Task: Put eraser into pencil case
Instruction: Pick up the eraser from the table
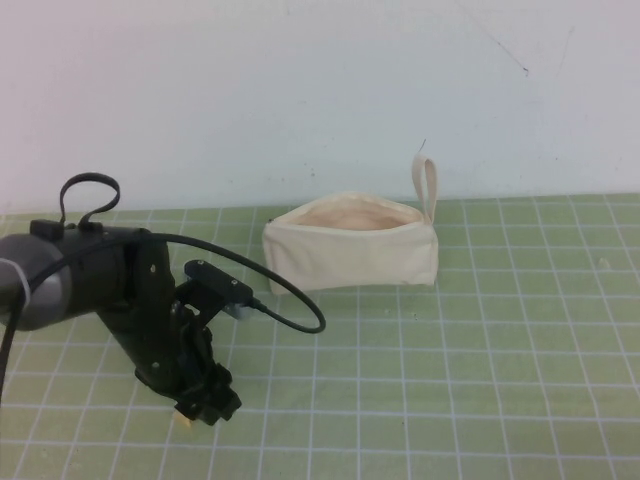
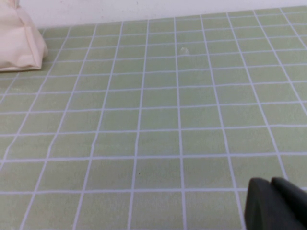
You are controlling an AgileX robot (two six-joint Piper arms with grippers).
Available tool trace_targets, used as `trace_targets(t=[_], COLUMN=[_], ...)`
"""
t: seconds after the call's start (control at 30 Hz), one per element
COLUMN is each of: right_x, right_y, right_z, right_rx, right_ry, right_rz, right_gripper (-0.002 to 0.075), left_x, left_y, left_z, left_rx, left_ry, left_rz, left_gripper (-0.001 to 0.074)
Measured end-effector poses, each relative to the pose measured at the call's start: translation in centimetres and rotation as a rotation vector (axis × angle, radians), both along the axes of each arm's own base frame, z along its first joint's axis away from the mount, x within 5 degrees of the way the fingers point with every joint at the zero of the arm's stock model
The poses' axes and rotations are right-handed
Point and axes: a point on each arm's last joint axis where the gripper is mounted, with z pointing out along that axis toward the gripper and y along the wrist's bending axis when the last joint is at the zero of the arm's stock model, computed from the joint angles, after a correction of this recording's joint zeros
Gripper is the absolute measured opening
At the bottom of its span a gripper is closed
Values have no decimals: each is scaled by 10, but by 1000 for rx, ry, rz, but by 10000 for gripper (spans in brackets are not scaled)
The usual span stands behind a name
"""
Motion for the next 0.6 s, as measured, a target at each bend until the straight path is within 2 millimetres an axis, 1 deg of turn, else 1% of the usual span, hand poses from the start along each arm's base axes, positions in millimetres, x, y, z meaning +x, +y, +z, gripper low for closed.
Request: trace_targets(t=[0.07,0.13,0.2,0.33,0.47,0.53,0.6], right_x=[0,0,0,0,0,0,0], right_y=[0,0,0,0,0,0,0], right_z=[0,0,0,0,0,0,0], right_rx=[0,0,0,0,0,0,0], right_ry=[0,0,0,0,0,0,0], right_rz=[0,0,0,0,0,0,0], right_gripper=[-1,-1,-1,-1,-1,-1,-1], left_x=[1,1,1,2,7,8,8], left_y=[0,0,1,0,-2,-2,-2], left_z=[-2,-8,-9,-5,3,4,4], left_rx=[5,15,19,23,19,17,18], left_ry=[-4,15,23,54,43,38,36], left_rz=[2,4,12,31,32,34,33], left_gripper=[326,301,286,274,269,242,189])
